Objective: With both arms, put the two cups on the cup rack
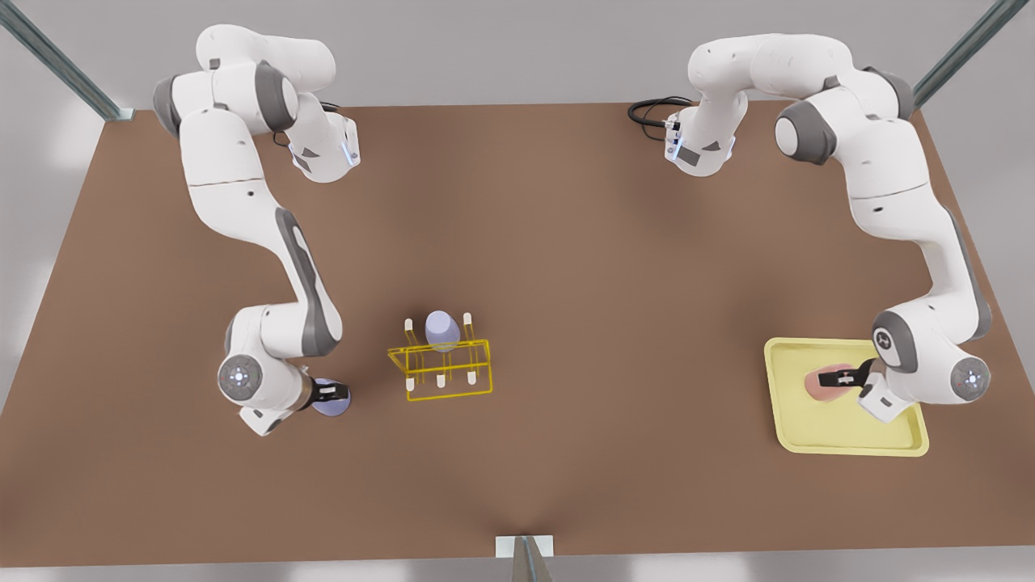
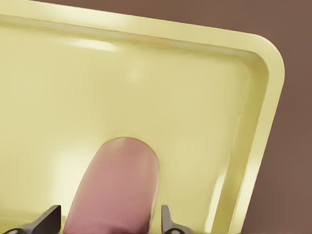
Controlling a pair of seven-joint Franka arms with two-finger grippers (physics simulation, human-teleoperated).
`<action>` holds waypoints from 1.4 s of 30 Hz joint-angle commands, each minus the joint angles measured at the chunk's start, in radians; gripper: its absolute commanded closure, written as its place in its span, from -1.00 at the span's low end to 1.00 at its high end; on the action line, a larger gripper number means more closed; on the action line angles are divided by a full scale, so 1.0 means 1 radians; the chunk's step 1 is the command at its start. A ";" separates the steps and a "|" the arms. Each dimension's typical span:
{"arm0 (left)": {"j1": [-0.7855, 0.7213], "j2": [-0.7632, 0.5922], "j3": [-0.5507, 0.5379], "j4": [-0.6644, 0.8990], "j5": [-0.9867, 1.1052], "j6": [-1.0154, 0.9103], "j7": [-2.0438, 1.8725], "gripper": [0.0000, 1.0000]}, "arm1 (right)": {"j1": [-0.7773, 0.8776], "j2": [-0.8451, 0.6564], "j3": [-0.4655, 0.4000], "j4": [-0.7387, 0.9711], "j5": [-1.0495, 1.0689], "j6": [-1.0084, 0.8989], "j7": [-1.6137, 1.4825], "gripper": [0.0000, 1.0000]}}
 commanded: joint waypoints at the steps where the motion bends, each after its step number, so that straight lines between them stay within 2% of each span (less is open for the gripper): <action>1: -0.001 0.004 0.001 -0.008 0.001 0.043 0.080 -1.00 | 0.000 0.005 0.000 -0.003 0.005 0.027 0.053 -1.00; 4: -0.001 0.008 -0.001 -0.010 0.001 0.041 0.080 -1.00 | -0.003 0.008 0.000 -0.032 0.004 0.046 0.052 -1.00; 5: -0.002 0.007 -0.001 -0.010 0.001 0.040 0.079 -0.64 | -0.003 0.005 0.000 -0.035 0.005 0.050 0.052 -1.00; 8: 0.001 0.001 -0.001 -0.010 0.001 0.038 0.079 -0.63 | -0.003 -0.032 0.002 -0.128 0.005 0.156 0.042 -1.00; 18: -0.012 -0.021 -0.012 0.001 -0.032 -0.011 0.053 -0.64 | 0.006 -0.018 0.005 -0.127 0.019 0.181 0.053 -1.00; 19: -0.012 -0.021 -0.012 0.004 -0.030 -0.026 0.053 -0.64 | 0.006 -0.018 0.006 -0.127 0.019 0.179 0.053 -0.98; 21: -0.035 -0.022 -0.013 0.033 -0.029 -0.077 -0.022 -0.64 | 0.005 -0.018 0.006 -0.127 0.019 0.179 0.052 -0.66; 24: -0.090 -0.039 -0.028 0.073 -0.027 -0.091 -0.126 -0.64 | 0.005 -0.018 0.005 -0.124 0.019 0.179 0.050 -0.57; 26: -0.094 -0.084 -0.134 0.125 -0.025 -0.186 -0.315 -0.64 | -0.001 -0.023 0.006 -0.121 0.019 0.170 0.041 -0.57; 27: -0.119 -0.084 -0.153 0.173 -0.027 -0.221 -0.401 -0.64 | -0.005 -0.032 0.018 -0.121 0.030 0.164 0.038 -0.57; 29: -0.137 -0.082 -0.266 0.210 -0.024 -0.216 -0.604 -0.64 | -0.005 -0.035 0.020 -0.116 0.038 0.155 0.029 -0.57; 30: -0.162 -0.082 -0.289 0.217 -0.024 -0.210 -0.680 -0.64 | -0.005 -0.040 0.020 -0.116 0.048 0.150 0.016 -0.57; 31: -0.226 -0.076 -0.305 0.250 -0.025 -0.198 -0.815 -0.64 | -0.003 -0.060 0.028 -0.113 0.051 0.130 0.016 -0.57; 36: -0.367 -0.056 -0.407 0.273 -0.027 -0.002 -1.421 -0.64 | -0.005 -0.147 0.057 -0.076 0.215 -0.002 -0.021 -0.58; 38: -0.432 -0.033 -0.409 0.289 -0.030 0.135 -1.661 -0.64 | -0.003 -0.175 0.066 -0.076 0.257 -0.026 -0.045 -0.58; 41: -0.469 0.001 -0.409 0.314 -0.048 0.334 -1.812 -0.65 | 0.005 -0.215 0.094 -0.059 0.323 -0.100 -0.050 -0.58; 42: -0.470 0.040 -0.407 0.375 -0.059 0.374 -1.820 -0.65 | 0.008 -0.216 0.110 -0.058 0.335 -0.109 -0.050 -0.59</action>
